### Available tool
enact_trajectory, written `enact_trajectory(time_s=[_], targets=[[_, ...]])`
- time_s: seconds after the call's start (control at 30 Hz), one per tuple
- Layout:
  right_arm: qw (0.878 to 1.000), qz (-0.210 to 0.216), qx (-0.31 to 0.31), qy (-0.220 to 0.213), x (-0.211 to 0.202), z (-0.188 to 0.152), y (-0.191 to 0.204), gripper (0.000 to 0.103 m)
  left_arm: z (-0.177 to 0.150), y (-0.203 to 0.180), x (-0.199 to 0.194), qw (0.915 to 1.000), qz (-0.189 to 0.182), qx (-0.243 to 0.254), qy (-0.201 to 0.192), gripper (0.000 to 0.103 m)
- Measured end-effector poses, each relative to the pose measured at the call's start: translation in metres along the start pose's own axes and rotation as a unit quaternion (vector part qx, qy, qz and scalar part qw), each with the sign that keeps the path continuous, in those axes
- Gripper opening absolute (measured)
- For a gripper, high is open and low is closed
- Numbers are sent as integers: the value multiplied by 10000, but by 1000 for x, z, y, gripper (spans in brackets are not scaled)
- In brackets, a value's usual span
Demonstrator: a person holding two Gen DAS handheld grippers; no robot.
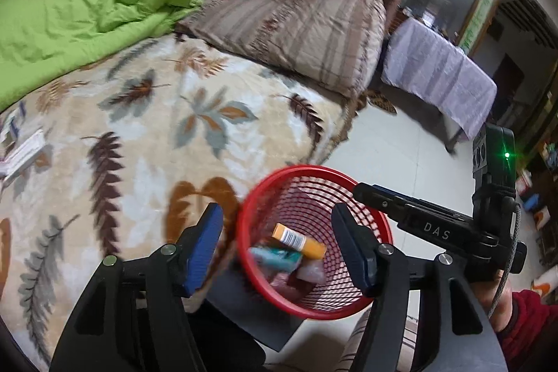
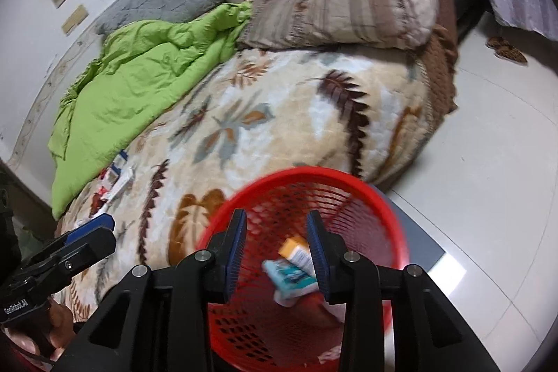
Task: Collect trash
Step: 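Move both tools back over the remaining trash on the bed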
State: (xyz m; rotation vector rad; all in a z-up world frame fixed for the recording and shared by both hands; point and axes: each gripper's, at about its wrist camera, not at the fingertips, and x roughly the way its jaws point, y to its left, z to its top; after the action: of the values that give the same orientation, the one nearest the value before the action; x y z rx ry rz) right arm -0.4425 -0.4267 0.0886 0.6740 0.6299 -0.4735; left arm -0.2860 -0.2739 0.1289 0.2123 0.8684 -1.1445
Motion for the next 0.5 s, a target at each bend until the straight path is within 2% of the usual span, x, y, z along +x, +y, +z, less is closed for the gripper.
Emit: enact_trajectory(time_s=[0.13,0.27,0.37,0.5], targets=[[9985,350,-396,141,18,5,44,40,-1,41,-26,9986,387,-275,-221,64],[9930,757,-848,320,37,4,100,41,-9,98,-59,9923,920,-670,-482,64],[9865,1084,-1134,463,53,2,145,44,-19,148,-90,9832,1385,-1003,-636,64],[9760,1396,-1546,643,73,-6,199,46,-35,219,-135,9649,2011,-1485,-800,66]])
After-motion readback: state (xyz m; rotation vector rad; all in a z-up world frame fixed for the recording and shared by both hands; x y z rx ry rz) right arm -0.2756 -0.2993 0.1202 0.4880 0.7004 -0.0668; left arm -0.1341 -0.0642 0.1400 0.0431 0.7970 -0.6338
